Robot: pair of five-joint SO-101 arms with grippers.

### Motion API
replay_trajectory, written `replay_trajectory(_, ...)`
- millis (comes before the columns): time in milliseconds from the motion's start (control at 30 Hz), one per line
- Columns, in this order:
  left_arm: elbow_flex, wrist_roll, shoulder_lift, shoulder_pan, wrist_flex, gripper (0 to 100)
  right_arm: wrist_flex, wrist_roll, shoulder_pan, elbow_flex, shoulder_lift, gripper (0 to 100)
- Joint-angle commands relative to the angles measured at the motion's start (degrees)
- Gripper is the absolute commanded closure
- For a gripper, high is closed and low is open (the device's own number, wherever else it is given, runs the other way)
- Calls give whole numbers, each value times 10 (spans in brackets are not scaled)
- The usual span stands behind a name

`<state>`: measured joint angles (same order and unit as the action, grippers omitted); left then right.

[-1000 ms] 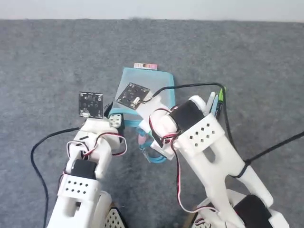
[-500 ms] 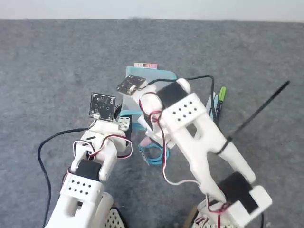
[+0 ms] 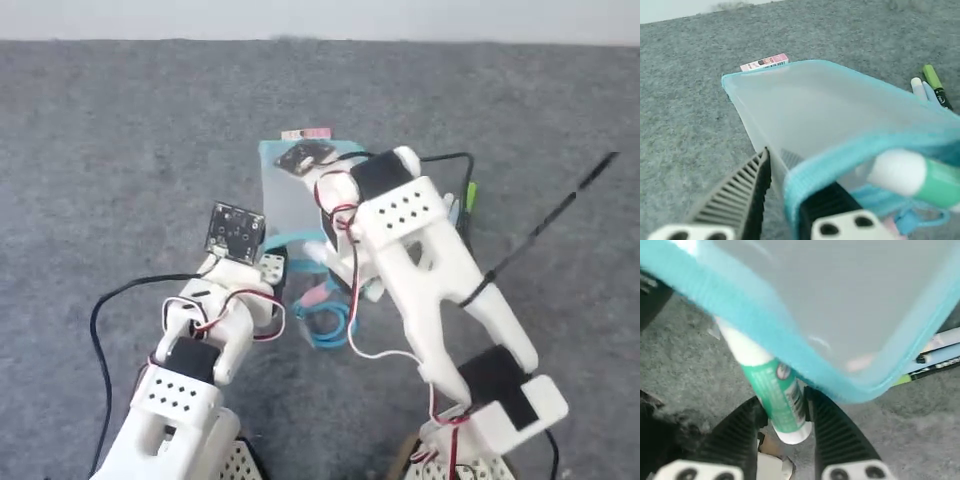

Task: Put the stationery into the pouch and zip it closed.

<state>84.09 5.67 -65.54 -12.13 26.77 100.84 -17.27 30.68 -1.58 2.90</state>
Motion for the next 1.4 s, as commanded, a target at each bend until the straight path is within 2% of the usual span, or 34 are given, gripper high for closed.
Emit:
replay_trajectory(0,-12,-6,-4,-25,-15,988,23,-3,-46,-10,31,992)
replay_trajectory(200,-9,-10,-4,-27,-15,988,23,53,-82,-70,46,992)
replay_trajectory(367,-11,-10,-5,-26,-9,988,20,67,-80,-96,41,991)
replay_trajectory(533,-11,-10,-5,-25,-9,988,19,64,-32,-120,-33,991)
replay_trajectory(767,-11,-10,-5,-25,-9,988,18,19,50,-105,-128,991)
replay_trajectory(1000,-10,-10,-5,-25,-9,988,-23,25,65,-105,-75,990)
replay_trajectory(1133,-10,-10,-5,-25,-9,988,-47,63,66,-108,-36,987)
replay_trajectory(1367,-11,-10,-5,-25,-9,988,-92,67,65,-108,-31,805)
